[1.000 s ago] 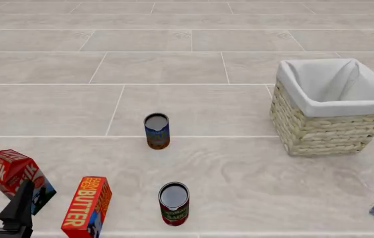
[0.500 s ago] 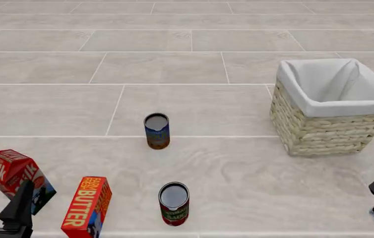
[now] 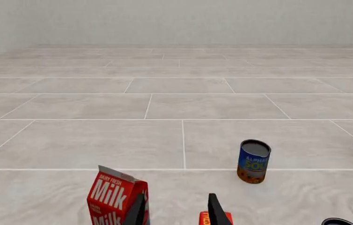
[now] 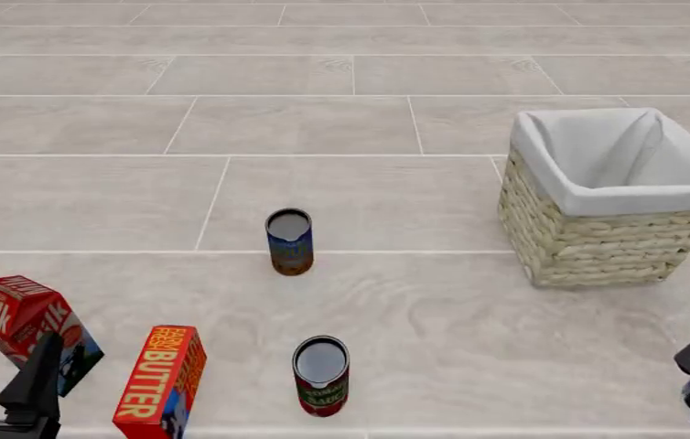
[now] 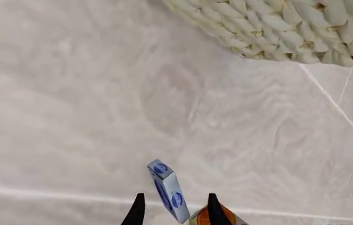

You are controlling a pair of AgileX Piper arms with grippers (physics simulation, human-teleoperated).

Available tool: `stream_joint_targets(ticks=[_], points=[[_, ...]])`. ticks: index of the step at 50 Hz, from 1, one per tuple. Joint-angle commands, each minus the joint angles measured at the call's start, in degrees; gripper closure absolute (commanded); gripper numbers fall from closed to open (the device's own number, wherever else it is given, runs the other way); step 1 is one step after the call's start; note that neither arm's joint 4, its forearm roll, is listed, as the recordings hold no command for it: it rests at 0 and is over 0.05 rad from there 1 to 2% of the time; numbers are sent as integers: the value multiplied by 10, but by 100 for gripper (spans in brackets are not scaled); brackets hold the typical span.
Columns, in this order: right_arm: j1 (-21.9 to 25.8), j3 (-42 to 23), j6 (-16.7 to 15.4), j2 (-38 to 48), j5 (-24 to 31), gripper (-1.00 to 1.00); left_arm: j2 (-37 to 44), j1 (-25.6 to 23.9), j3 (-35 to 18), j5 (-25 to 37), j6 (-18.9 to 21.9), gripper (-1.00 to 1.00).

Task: Pick the cream cheese and place it in the basket.

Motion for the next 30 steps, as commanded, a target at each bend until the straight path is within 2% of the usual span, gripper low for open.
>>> stream_joint_targets(ticks=[1,14,19,21,30], points=[[-21,-2,-13,43,-34,-100,0,0,0,0,0,-100],[-39,-8,-21,79,-60,-100,0,0,0,0,0,-100],[-46,1,-38,93,-80,-100,0,0,0,0,0,-100],[-57,11,-67,103,-100,-100,0,0,0,0,0,-100],[-51,-1,-59,112,-99,-100,0,0,0,0,0,-100]])
